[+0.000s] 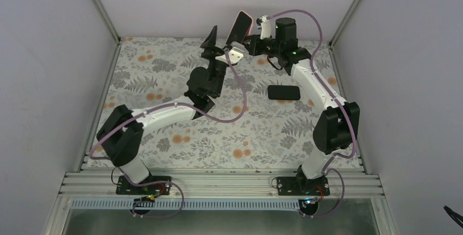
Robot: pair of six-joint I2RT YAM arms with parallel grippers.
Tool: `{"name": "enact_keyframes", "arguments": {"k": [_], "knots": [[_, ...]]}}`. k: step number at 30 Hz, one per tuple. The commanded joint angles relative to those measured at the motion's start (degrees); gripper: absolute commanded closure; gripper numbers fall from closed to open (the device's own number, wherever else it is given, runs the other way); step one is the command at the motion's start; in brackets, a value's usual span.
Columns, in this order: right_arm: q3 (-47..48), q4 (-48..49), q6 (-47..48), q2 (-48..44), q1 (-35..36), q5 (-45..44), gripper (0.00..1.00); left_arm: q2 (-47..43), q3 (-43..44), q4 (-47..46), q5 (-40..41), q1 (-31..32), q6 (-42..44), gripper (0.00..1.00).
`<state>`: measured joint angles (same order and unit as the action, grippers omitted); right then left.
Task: Take the phone out of the phone case
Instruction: Remove the phone case from the phone.
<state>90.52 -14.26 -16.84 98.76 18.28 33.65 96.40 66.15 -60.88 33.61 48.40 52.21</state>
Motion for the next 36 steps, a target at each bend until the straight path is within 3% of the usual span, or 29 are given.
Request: {"name": "enact_keyframes", "arguments": {"k": [1, 5, 11, 25, 36], "knots": [[4.8, 1.8, 0.6, -1.1, -1.3, -2.1, 0.98, -5.0, -1.2, 15.7, -6.2, 0.3, -12.2, 0.18], [5.1, 1.9, 0.6, -2.4, -1.4, -1.6, 0.98, -4.9, -1.8, 21.0, -11.8, -0.2, -14.3, 0.06], [4.3, 1.8, 0.9, -4.7, -1.5, -2.2, 0.98, -3.9, 1.1, 29.2, -18.6, -3.0, -19.6, 0.03], [2.7, 2.8, 0.3, -5.9, -1.4, -1.4, 0.97, 0.4, 4.0, 27.4, -15.6, -4.3, -20.1, 0.03], [2.2, 3.1, 0.2, -5.5, -1.3, -0.9, 0.98, -1.2, 2.9, 25.6, -14.5, -5.6, -21.0, 0.03]]}}
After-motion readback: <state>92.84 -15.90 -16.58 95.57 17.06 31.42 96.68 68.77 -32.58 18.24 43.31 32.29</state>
